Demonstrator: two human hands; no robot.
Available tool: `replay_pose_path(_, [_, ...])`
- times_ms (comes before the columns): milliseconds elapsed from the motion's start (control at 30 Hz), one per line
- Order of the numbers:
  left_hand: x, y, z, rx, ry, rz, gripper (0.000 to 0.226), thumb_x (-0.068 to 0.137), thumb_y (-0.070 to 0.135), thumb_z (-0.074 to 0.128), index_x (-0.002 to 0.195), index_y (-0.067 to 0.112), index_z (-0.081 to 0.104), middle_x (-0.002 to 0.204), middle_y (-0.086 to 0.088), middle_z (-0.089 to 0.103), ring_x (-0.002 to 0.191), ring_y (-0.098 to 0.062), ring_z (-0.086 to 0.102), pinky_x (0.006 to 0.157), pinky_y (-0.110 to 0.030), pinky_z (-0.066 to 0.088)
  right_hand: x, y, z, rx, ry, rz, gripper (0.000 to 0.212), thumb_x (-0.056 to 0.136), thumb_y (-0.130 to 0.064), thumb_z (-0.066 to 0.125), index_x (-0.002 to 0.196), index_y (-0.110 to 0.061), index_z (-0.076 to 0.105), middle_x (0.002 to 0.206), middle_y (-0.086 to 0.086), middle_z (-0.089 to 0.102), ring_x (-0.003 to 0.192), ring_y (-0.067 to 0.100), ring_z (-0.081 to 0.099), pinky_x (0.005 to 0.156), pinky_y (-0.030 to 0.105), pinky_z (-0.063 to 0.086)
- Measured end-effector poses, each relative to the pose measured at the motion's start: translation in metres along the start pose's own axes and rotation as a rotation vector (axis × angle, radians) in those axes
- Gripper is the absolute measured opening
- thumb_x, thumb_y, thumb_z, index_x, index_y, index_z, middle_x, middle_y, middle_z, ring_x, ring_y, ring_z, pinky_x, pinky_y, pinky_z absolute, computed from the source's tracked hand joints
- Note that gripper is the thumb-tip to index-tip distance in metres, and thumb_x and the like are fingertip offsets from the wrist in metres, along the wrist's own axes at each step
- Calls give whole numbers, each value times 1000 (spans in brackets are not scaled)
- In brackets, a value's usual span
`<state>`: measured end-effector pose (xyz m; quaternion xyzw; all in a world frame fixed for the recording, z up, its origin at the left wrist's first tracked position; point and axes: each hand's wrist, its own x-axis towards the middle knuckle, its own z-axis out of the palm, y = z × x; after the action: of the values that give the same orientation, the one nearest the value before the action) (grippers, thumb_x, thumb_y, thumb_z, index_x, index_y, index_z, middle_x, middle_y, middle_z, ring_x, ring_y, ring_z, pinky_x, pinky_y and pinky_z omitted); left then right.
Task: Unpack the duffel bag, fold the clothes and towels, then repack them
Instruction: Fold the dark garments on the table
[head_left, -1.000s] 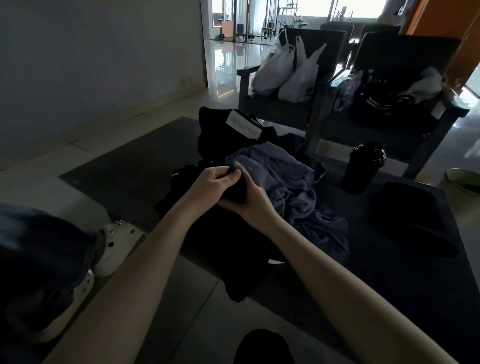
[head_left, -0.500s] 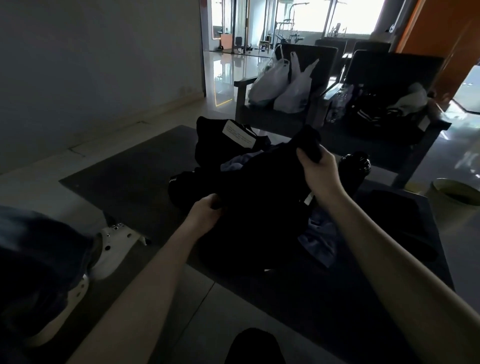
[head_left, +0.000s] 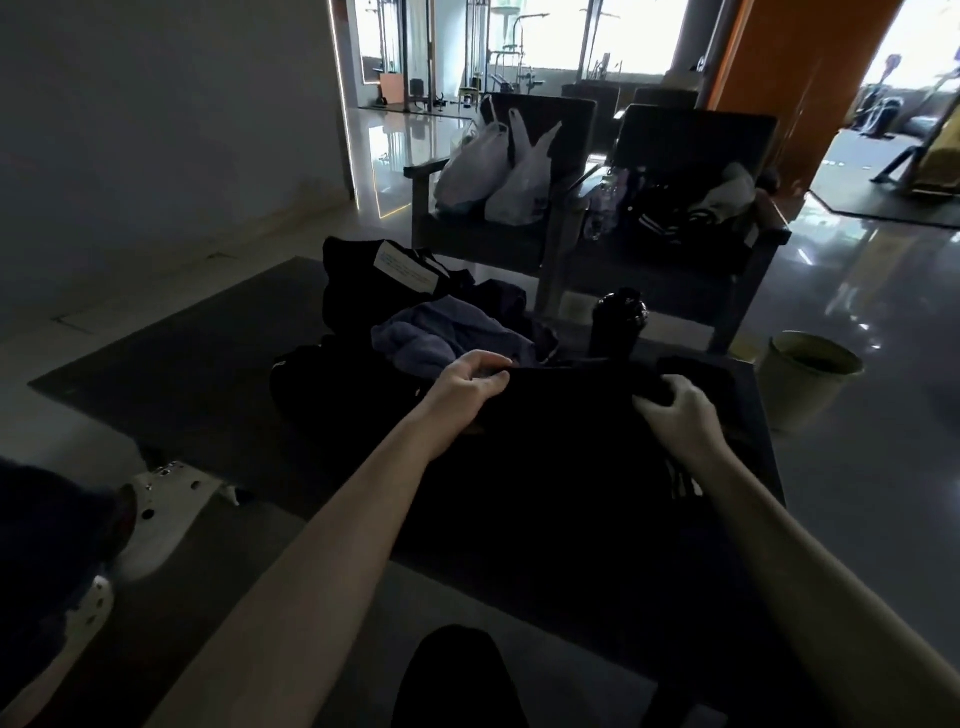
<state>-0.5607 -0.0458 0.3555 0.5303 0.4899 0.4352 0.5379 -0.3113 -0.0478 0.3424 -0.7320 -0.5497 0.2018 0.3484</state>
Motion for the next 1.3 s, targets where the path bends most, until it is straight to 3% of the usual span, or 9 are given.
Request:
replay_pose_path(233, [-8,6,59,-146,-211,-159,40,89,-5,39,122,10,57,111,-16,56,101,-24,58,76,-33,57,-57,11,11,388,-450,-109,45,82,-36,70,124,-35,52,110,-2,68,94,7,65,83,24,50])
replay_pose_path(400, [-10,10,76,167,-362,-69,66,80,-16,43,141,9,39,126,-23,56,101,-24,60,92,-32,49,-60,13,9,404,-278,-173,60,79,-29,74,131,-30,44,105,-14,60,97,3,60,84,20,48])
replay_pose_path(600, [4,-11,95,593,-316,148,71,82,-4,61,144,14,34,127,-9,51,109,-15,56,93,-21,47,-51,31,1,568,-136,-110,12,93,-11,56,96,-19,65,89,1,68,83,13,63,79,34,50])
replay_pose_path(700, [15,-29,98,845,-326,302,93,66,23,75,148,20,30,146,-4,35,135,-25,35,112,-42,32,-53,35,-20,629,-172,-132,16,92,-7,57,88,-20,65,80,-7,69,73,1,65,70,17,50])
replay_pose_path(800, [18,-32,113,799,-387,374,108,60,22,84,150,21,24,150,-1,33,140,-22,27,115,-42,26,-54,39,-42,553,-279,-222,17,92,-7,57,86,-20,65,75,-10,67,65,-5,62,62,11,46])
replay_pose_path(900, [18,-18,131,899,-384,432,89,61,31,84,138,34,39,122,2,57,123,-20,46,105,-35,36,-51,46,-59,404,-362,-256,9,93,-11,57,90,-16,64,78,2,65,69,12,60,64,26,47])
replay_pose_path(1000, [18,-2,141,1192,-347,509,23,76,38,73,87,28,56,87,8,58,109,-21,52,88,-31,31,-45,56,-71,427,-278,-245,18,92,-7,58,79,-19,60,72,-1,60,66,9,57,63,26,45])
replay_pose_path(1167, [20,15,133,1315,-243,417,35,84,51,61,65,23,51,88,0,62,105,-21,53,96,-39,32,-42,80,-78,470,-130,-175,3,88,-6,63,86,-9,63,77,3,63,69,6,60,65,18,48])
replay_pose_path(1300, [9,28,130,947,-316,370,29,83,41,68,63,26,54,82,7,60,89,-9,58,82,-25,43,-35,92,-74,527,-20,-89,17,90,-7,60,77,-19,60,73,-1,60,66,6,57,64,20,45])
